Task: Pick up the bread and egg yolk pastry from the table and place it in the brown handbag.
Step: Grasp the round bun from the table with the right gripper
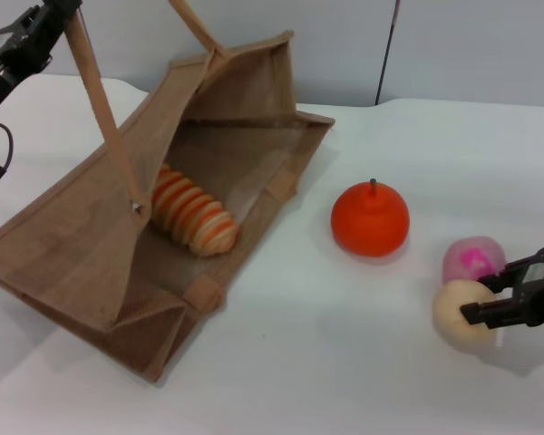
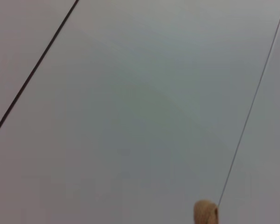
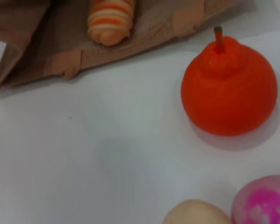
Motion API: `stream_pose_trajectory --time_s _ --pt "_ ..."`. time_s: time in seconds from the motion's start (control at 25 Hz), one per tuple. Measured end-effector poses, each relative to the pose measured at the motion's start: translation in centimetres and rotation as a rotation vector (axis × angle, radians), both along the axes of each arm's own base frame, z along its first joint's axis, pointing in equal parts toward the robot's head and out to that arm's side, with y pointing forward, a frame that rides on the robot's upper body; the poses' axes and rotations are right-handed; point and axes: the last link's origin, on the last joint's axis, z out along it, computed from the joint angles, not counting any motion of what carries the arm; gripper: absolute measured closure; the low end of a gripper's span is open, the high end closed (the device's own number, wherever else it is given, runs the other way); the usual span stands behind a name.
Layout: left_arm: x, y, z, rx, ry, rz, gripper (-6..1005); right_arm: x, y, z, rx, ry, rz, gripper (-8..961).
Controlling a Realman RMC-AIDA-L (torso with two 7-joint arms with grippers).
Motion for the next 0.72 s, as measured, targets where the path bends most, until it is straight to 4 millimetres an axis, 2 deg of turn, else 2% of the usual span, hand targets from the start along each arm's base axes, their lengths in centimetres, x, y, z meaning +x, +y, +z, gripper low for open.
stream_pose_trajectory --time_s 0.28,0.72 --pt "-0.1 0.1 0.0 -0.001 0.002 0.006 878 -0.1 0.2 1.0 0.019 0.032 0.002 417" --pt "-0.1 0.1 -0.1 -0.002 0.003 0.008 878 -0.5 0.6 3.3 0.095 0.086 0.017 508"
